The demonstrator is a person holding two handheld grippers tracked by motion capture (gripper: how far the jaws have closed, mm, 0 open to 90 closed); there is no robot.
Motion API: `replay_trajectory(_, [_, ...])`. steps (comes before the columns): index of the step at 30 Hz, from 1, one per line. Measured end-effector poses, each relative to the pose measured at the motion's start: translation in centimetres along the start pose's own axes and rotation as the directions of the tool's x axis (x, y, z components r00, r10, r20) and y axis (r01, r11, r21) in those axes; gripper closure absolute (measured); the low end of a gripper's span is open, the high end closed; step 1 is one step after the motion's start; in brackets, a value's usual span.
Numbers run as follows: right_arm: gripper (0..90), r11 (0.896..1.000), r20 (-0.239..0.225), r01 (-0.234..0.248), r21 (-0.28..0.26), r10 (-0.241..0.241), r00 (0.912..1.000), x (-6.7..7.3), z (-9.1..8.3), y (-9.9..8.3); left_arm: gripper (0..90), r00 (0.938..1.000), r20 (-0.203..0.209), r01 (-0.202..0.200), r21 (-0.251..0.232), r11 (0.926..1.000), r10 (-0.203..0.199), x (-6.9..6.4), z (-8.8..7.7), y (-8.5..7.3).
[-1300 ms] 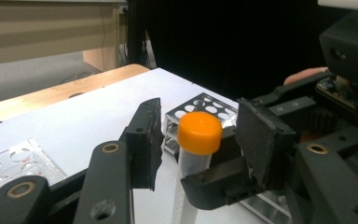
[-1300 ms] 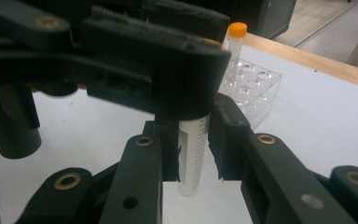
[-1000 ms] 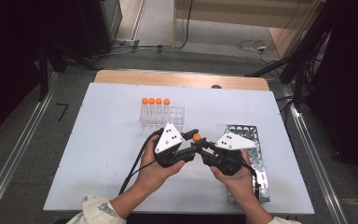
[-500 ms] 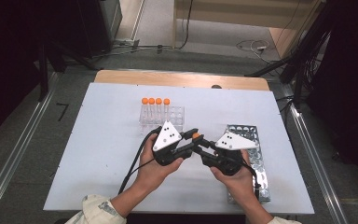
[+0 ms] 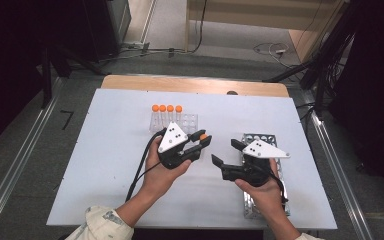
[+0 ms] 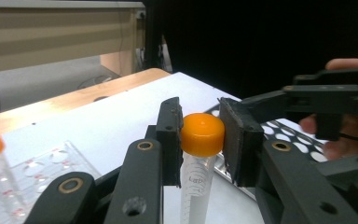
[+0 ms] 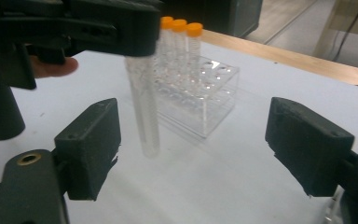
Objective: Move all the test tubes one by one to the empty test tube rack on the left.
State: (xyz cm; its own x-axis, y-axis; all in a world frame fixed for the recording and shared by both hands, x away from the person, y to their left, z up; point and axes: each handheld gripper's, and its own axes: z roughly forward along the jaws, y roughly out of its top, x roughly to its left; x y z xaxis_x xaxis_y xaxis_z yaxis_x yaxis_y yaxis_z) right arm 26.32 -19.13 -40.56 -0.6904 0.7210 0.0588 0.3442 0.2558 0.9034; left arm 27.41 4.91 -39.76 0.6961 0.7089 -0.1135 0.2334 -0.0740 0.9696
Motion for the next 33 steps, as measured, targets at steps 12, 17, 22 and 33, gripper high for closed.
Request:
replay_trajectory(12, [15.1,0.999,0.072,-0.041,-0.023,0.043,0.9965,-2.5,-2.9,-1.0,71.5,0.9966,-0.081,0.012,-0.013,0.9998,-0.013,2.8,0.9,1.4])
replay_trajectory(17, [15.2,0.998,0.101,-0.06,-0.025,0.063,0.9929,-3.5,-4.0,-1.8,71.5,0.9922,-0.123,0.018,-0.015,0.9997,-0.019,4.0,1.9,1.8])
replay_trajectory(22, [15.3,0.997,0.123,-0.078,-0.03,0.081,0.9891,-4.4,-5.0,-2.5,71.5,0.9876,-0.156,0.018,-0.021,0.9996,-0.021,5.1,2.8,2.5])
replay_trajectory(33, [15.5,0.994,0.14,-0.101,-0.037,0.105,0.9845,-5.3,-5.9,-3.2,71.5,0.9715,-0.235,0.024,-0.022,0.9995,-0.029,7.6,5.0,3.4])
